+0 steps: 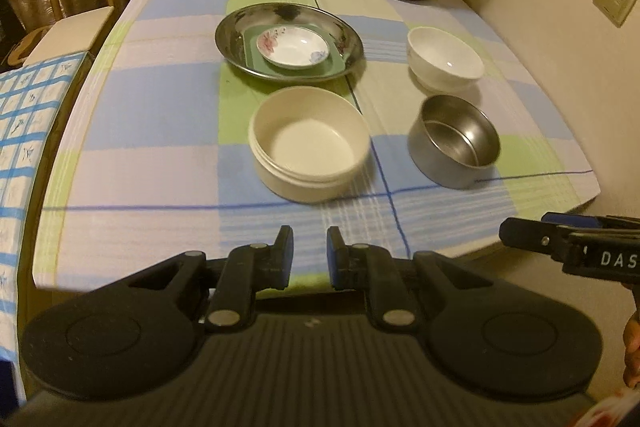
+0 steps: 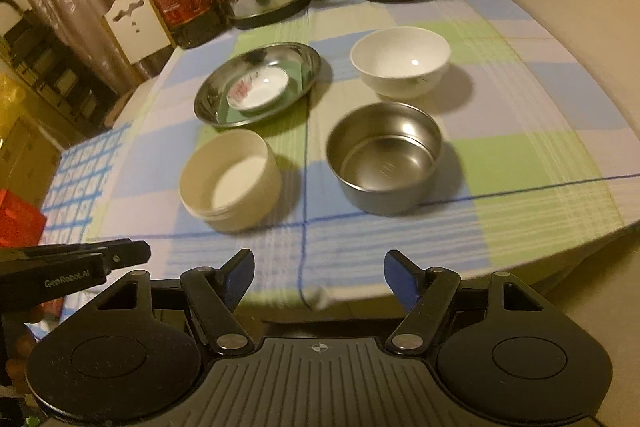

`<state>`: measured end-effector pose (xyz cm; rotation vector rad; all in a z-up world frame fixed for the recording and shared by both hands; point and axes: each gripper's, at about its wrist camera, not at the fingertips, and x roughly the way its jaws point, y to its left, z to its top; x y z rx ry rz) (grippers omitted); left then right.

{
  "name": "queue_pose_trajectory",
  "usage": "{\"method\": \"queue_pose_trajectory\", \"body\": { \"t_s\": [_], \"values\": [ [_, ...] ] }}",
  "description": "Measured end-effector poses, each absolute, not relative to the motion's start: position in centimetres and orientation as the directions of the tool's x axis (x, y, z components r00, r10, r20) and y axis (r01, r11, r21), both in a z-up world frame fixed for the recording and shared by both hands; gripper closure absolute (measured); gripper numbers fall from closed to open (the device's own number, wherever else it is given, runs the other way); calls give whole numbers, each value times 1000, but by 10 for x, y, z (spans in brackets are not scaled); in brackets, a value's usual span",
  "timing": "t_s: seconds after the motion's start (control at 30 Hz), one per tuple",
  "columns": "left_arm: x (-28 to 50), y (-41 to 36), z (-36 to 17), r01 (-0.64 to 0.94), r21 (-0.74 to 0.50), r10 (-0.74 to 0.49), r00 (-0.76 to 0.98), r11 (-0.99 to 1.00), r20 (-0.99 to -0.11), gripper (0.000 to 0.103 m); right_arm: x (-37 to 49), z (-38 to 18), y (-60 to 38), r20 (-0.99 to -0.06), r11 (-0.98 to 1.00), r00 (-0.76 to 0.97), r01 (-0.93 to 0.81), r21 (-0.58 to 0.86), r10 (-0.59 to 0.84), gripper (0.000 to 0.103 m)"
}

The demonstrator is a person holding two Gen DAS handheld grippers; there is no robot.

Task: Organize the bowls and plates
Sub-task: 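Open the left gripper to release the saucer and withdraw, then reach the left gripper to the rim of the cream plastic bowl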

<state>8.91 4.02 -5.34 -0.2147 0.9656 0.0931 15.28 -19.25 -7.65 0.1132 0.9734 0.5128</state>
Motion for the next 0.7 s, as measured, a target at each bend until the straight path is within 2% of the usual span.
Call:
{"method": "queue_pose_trajectory", "body": {
  "t_s": [0.7],
  "values": [
    [62, -16, -42, -198, -110, 28, 589, 974, -807, 88, 136, -77, -243, -748, 861, 451, -391, 325, 487, 31]
  ]
}}
